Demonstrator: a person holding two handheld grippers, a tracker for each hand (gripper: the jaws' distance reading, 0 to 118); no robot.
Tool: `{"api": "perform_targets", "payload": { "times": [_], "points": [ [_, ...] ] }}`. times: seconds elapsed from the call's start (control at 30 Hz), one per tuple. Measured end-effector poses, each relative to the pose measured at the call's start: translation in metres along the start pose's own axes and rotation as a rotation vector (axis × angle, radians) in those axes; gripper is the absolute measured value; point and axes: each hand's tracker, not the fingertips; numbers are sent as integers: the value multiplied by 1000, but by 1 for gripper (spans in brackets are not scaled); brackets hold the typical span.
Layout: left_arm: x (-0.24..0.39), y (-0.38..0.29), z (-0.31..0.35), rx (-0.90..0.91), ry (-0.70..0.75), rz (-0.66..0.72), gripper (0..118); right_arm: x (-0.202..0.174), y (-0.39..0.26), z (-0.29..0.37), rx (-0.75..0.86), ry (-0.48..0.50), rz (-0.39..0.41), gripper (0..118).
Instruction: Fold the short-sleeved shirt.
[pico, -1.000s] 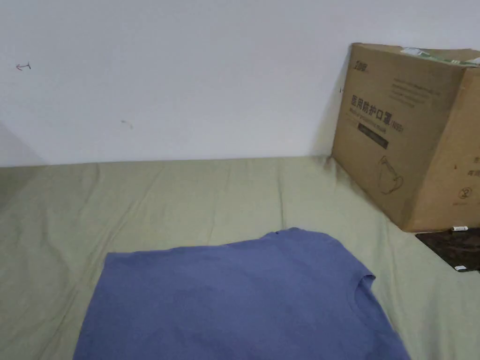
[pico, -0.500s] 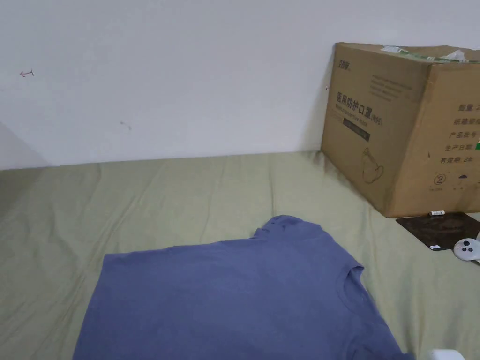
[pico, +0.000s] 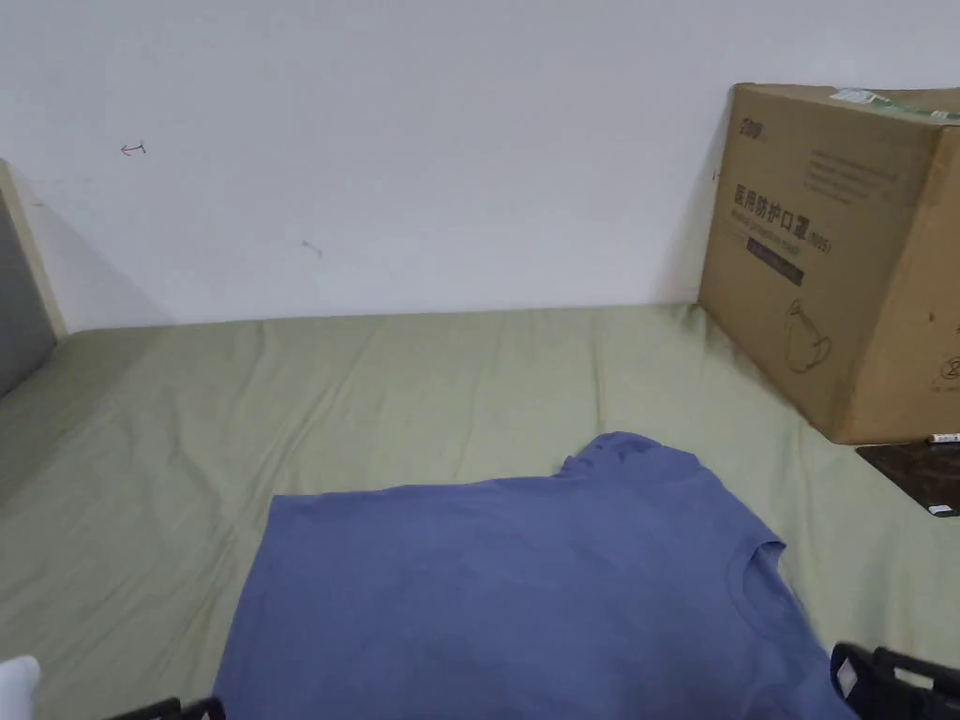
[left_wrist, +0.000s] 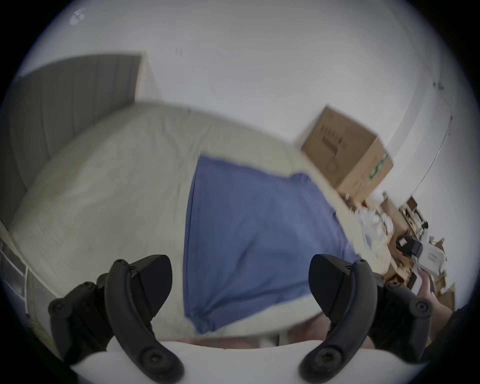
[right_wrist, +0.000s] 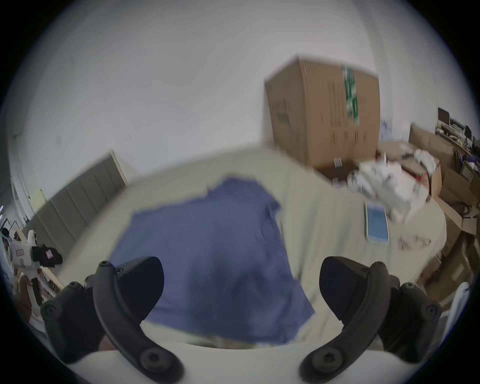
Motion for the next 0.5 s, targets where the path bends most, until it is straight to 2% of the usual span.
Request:
{"api": "perform_targets", "payload": {
  "times": [0.07,0.1,0.13,0.17,0.2,0.23,0.3,0.37,0.5],
  "points": [
    [13,1,22,186,34,-71,89,-20,7,23,198,43,-13,112],
    [22,1,32,251,54,-103,69,-28,11,30,257,53,-22,102],
    [30,1,40,294,54,-125,33,-37,15,35,292,47,-28,65],
    [35,2,46,324,47,-144,8,-44,19,38,317,40,-33,21],
    [41,3,50,323,36,-162,1,-50,22,38,325,27,-39,0],
    [44,4,54,319,45,-188,1,-53,24,34,304,33,-40,0],
    [46,11,54,267,66,-217,1,-55,28,29,255,113,-51,0],
    [36,20,44,153,148,-168,1,-60,27,24,240,103,-38,0],
    [-5,19,-16,-370,135,69,1,-65,16,16,143,128,-29,0]
  ]
}}
